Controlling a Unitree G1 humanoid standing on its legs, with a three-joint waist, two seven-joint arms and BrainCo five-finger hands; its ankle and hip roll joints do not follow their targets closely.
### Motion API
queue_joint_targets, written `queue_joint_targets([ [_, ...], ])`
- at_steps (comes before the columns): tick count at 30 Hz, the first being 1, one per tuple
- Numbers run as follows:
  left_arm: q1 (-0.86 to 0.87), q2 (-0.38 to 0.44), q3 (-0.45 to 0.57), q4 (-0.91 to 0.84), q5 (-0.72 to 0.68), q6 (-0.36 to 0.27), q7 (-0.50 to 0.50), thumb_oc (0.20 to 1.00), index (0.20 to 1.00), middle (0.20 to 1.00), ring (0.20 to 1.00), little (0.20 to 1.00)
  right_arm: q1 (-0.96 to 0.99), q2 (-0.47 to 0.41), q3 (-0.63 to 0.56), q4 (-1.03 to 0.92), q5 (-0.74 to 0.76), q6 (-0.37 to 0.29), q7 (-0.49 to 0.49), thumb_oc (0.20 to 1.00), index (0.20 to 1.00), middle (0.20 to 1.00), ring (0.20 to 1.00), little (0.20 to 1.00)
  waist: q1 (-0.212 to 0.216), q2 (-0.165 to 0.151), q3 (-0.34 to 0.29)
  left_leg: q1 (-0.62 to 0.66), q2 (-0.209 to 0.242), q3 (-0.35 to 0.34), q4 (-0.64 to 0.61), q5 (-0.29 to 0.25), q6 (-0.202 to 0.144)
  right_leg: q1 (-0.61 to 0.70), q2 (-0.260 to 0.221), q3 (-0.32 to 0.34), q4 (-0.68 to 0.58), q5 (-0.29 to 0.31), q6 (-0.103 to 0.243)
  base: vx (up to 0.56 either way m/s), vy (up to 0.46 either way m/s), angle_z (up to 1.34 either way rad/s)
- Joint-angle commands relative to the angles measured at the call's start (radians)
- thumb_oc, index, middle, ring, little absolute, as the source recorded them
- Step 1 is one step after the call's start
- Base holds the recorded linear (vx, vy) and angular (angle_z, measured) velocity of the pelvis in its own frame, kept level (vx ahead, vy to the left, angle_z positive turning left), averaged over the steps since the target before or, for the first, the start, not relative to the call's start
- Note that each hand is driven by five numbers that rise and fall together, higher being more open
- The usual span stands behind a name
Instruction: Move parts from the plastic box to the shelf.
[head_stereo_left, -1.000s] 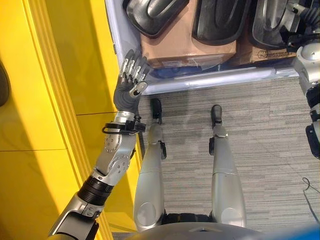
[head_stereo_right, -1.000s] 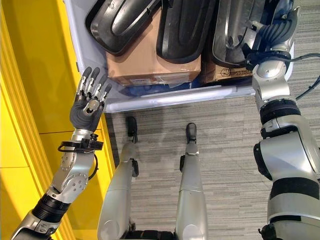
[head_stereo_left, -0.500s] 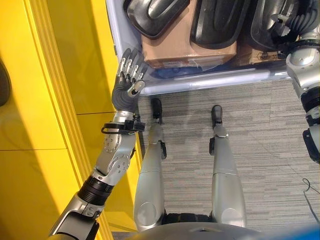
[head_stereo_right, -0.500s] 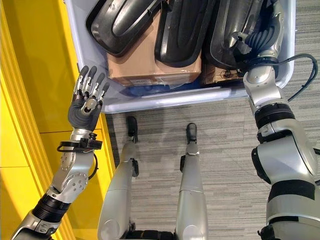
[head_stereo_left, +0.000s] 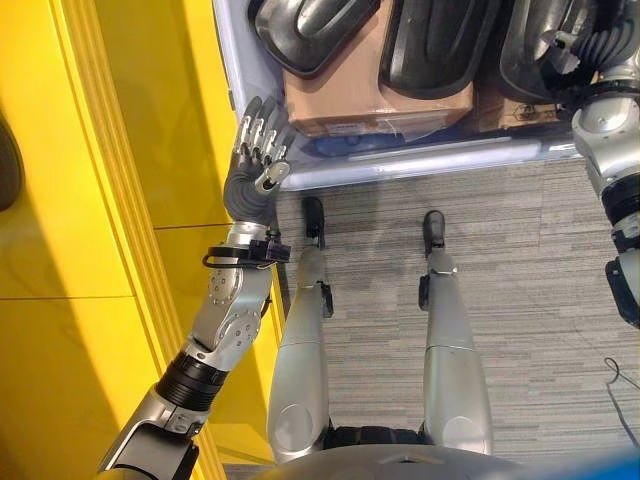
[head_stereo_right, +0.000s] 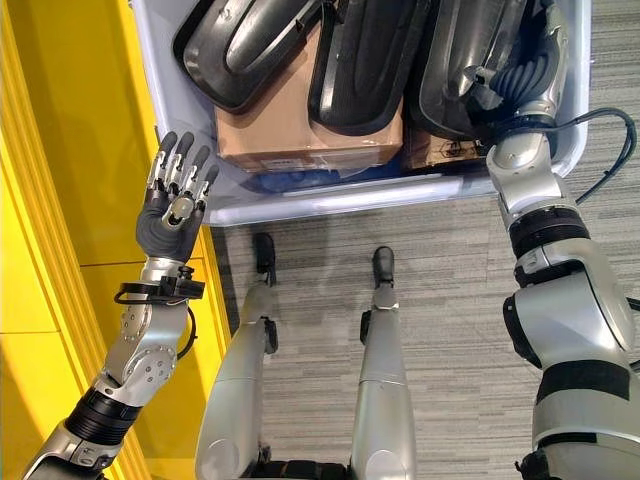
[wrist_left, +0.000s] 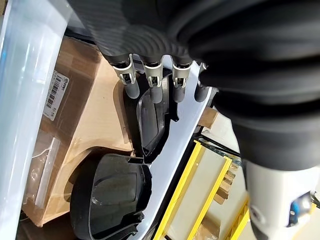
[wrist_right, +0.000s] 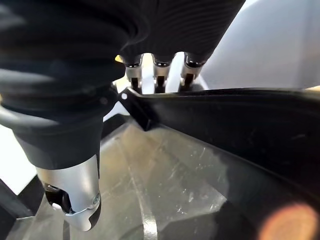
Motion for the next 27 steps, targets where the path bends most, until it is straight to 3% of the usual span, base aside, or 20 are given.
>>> queue_joint_targets([
  [1,0.003,0.019,0.013,-0.099,0.012,-0.066,-0.001,1.000,1.000,1.000,1.000,1.000,0.040,0.045,0.041,0.037,0.031,-0.012,0.018,1.000,1.000,1.000,1.000,1.000,0.029,-0.023,-0.015,0.091,0.002,-0.014,0.075,-0.227,-0.005,0.086,0.016,-0.046,-0.161,0.039,-0.046,0.00,0.000,0.00],
  [11,0.006,0.026,0.015,-0.103,0.012,-0.068,0.005,1.000,1.000,1.000,1.000,1.000,0.069,0.016,-0.072,0.037,0.189,-0.070,-0.010,1.000,1.000,1.000,1.000,1.000,0.022,-0.029,-0.015,0.098,0.003,-0.015,0.071,-0.231,-0.006,0.092,0.017,-0.046,-0.163,0.037,-0.045,0.00,-0.002,0.03],
  [27,-0.001,0.026,0.010,-0.102,0.007,-0.064,0.010,1.000,1.000,1.000,1.000,1.000,0.083,0.022,-0.110,0.038,0.273,-0.100,-0.009,1.000,1.000,1.000,1.000,1.000,0.021,-0.032,-0.015,0.079,0.005,-0.019,0.081,-0.227,-0.006,0.077,0.019,-0.051,-0.155,0.039,-0.047,0.00,0.000,0.00],
])
